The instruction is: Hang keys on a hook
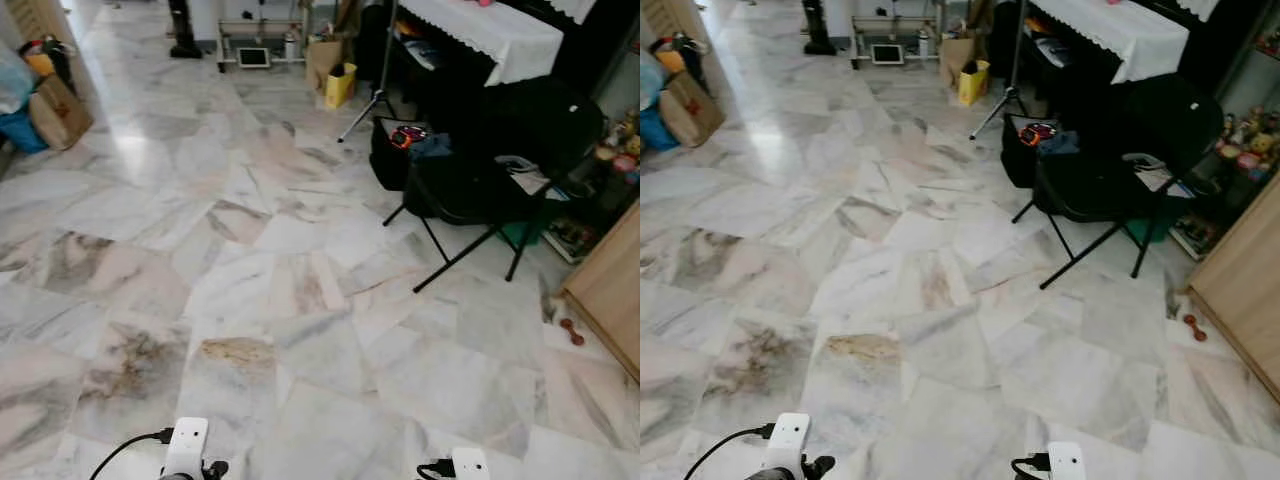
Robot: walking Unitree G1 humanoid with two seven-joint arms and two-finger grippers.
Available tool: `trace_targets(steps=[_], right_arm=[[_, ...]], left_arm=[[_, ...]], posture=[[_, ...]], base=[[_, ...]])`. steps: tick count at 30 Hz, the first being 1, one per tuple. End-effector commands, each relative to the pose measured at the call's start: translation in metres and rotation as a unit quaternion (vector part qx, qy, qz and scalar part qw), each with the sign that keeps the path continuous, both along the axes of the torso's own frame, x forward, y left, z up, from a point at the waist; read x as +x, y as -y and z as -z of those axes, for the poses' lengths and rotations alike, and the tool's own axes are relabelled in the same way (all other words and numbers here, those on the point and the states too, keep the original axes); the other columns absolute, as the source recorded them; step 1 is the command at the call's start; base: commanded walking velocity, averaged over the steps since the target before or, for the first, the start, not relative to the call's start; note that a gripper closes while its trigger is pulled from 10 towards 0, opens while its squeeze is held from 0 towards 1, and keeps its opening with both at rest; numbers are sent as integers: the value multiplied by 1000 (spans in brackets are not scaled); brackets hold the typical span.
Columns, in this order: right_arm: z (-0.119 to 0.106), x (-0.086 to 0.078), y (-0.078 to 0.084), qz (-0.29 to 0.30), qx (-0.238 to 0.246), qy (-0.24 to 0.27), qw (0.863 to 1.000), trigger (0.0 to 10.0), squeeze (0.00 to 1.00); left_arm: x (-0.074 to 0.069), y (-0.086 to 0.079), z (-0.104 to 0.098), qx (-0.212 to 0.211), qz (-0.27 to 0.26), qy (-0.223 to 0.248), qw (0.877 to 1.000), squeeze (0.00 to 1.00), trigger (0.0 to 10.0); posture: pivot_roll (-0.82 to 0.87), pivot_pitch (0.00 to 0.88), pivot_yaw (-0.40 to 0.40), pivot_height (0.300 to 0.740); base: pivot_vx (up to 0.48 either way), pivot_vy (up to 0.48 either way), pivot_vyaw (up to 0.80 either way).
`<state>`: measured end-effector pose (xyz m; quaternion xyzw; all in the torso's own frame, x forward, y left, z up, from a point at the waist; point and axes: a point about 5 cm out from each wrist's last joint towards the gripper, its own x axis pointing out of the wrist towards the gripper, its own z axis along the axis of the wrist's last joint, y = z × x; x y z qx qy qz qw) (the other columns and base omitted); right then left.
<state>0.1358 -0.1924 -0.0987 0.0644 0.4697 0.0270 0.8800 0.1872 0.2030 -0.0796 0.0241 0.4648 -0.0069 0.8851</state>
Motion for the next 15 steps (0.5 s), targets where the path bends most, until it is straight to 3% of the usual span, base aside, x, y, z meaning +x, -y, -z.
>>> trace_targets(steps=[1, 4, 6, 10, 15], right_arm=[[1, -8, 12, 12, -12, -5, 1000, 10000, 0], [-2, -8, 25, 62, -19, 4, 998, 10000, 0], [-2, -8, 31, 105, -13, 5, 994, 10000, 0], [-6, 8, 24, 70, -10, 19, 997, 10000, 0], [-10, 22, 18, 61, -2, 33, 998, 10000, 0]], left_arm=[[-9, 5, 6, 6, 16, -19, 1000, 0, 10000], [-19, 10, 10, 17, 69, -35, 997, 0, 10000], [-16, 4, 8, 22, 63, -26, 997, 0, 10000], [8, -8, -5, 30, 11, 11, 999, 0, 10000], [8, -18, -7, 48, 3, 10, 999, 0, 10000]], posture=[[96, 0, -17, 740], [89, 0, 16, 740], [101, 0, -42, 740], [138, 0, -78, 740], [169, 0, -57, 740]], base=[[0, 0, 0], [0, 0, 0], [0, 0, 0], [0, 0, 0], [0, 0, 0]])
